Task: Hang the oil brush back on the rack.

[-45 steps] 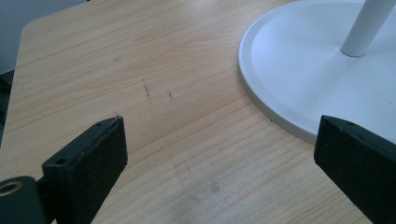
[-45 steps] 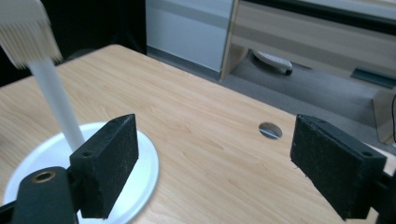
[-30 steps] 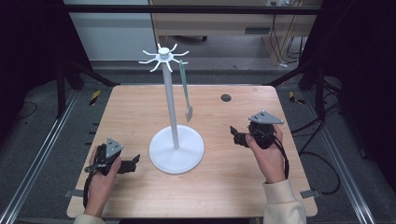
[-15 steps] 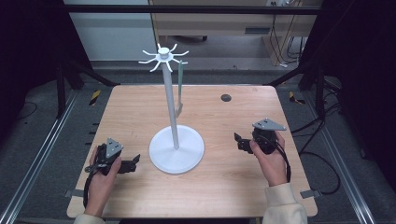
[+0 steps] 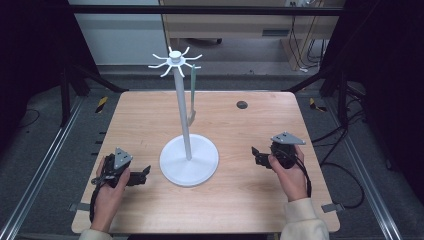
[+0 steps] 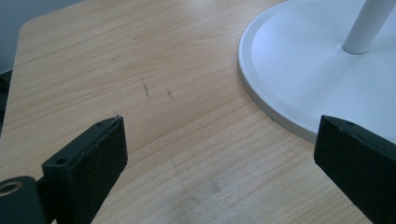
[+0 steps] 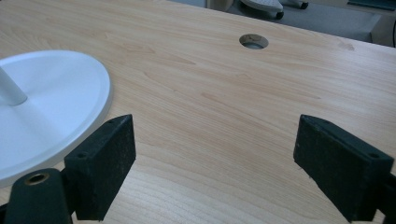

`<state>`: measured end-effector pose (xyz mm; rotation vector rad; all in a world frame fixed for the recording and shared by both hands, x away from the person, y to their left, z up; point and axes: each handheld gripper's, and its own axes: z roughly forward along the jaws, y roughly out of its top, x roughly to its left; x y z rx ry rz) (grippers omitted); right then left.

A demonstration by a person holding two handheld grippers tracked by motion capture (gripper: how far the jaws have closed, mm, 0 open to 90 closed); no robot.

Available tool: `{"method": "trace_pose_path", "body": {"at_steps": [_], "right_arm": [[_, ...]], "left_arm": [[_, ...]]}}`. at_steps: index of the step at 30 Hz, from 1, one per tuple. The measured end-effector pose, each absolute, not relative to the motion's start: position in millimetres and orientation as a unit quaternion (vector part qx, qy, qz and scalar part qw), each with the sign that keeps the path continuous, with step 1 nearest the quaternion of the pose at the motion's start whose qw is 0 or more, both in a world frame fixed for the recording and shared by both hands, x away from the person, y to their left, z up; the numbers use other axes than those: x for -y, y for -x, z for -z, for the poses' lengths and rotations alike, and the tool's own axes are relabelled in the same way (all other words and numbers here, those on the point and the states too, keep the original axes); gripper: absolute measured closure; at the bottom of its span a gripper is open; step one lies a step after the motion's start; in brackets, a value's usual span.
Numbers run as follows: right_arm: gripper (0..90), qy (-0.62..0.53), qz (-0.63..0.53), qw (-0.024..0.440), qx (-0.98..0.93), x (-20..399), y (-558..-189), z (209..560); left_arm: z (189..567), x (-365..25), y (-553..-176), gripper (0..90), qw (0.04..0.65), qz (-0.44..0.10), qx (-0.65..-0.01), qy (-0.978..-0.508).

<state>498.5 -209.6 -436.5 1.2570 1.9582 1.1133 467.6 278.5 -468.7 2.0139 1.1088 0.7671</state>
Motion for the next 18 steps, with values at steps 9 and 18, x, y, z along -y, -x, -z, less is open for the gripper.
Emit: {"method": "trace_pose_path", "body": {"at_steps": [9, 18], "right_arm": [[13.2, -0.460, -0.408, 0.272, -0.741, 202.6, -500.8, 450.0], [13.2, -0.448, -0.405, 0.266, -0.752, 193.4, -501.9, 460.6]], "left_arm": [[469.9, -278.3, -468.5, 2.3, 0.347, -0.297, -0.429, -0.779], [474.0, -278.7, -470.6, 2.4, 0.331, -0.299, -0.435, -0.782]]}}
